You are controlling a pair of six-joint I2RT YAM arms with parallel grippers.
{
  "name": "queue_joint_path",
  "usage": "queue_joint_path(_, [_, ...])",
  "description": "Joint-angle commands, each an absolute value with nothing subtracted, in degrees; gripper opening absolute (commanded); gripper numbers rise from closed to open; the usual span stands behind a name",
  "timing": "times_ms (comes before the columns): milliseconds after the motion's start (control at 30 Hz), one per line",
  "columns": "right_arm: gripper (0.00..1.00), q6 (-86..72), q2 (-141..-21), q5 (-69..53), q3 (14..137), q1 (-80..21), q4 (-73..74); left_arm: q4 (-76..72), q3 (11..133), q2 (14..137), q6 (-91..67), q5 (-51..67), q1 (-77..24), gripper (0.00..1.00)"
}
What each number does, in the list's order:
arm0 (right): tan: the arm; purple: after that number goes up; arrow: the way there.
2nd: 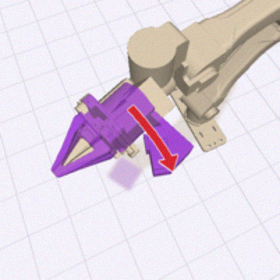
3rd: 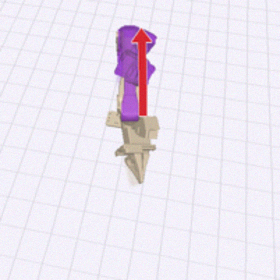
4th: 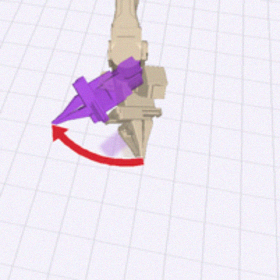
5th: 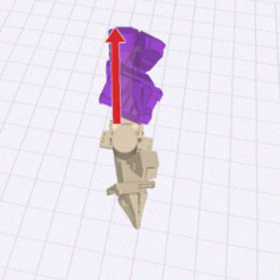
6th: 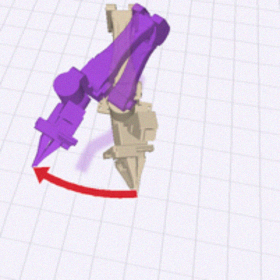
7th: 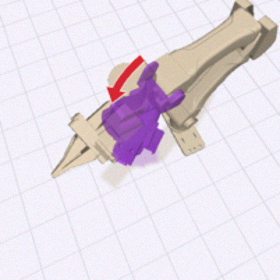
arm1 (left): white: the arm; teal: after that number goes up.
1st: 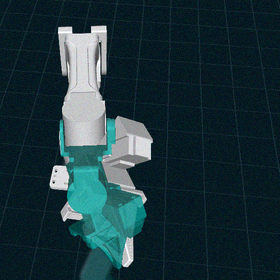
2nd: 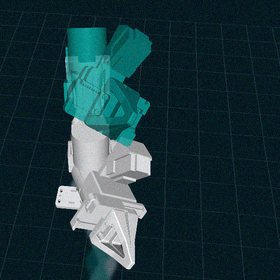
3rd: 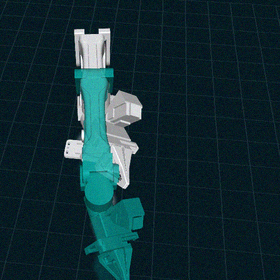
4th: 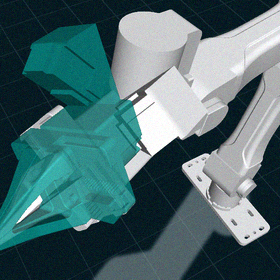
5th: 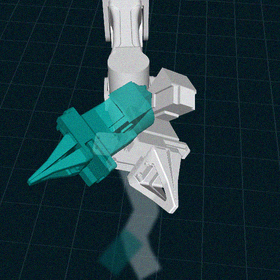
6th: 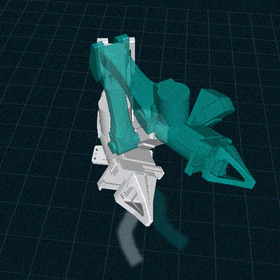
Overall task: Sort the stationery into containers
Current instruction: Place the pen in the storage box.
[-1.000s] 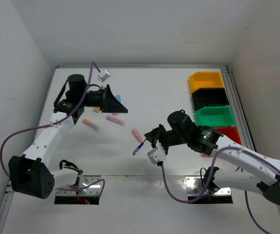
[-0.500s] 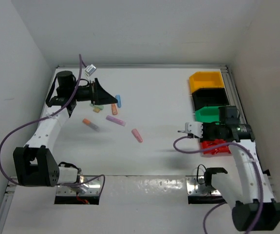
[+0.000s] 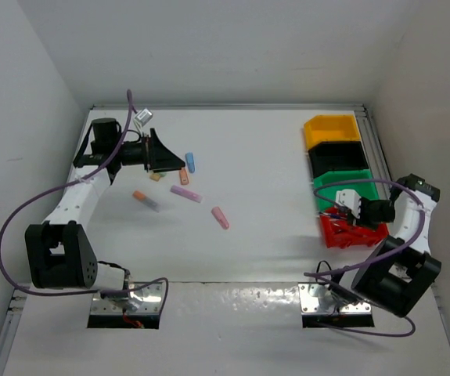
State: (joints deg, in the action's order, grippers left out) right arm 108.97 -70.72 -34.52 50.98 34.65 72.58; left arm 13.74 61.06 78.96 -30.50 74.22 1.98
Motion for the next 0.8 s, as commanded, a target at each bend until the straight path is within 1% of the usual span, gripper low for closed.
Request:
queue_joint_path(0, [0.0, 115.83, -73.12, -35.6, 52.99, 36.03, 72.95, 13.53, 62.84, 79.89, -28.48, 75.5, 2.37, 1.0])
queue_joint_path(333, [0.01, 114.17, -79.54, -34.1, 51.59, 37.7, 63.29, 17.58, 65.65, 79.9, -26.02, 71.02, 5.18, 1.0])
queue_joint_path(467, [0.03, 114.43, -80.77, -33.14, 51.68, 38.5, 63.54, 17.58, 66.09, 79.72, -25.84, 70.58, 5.71, 1.0])
queue_joint_path(767, [0.03, 112.59, -82.09, -30.06, 51.94, 39.46, 63.02, 17.4, 67.06, 79.89, -27.33, 69.17, 5.71, 1.0])
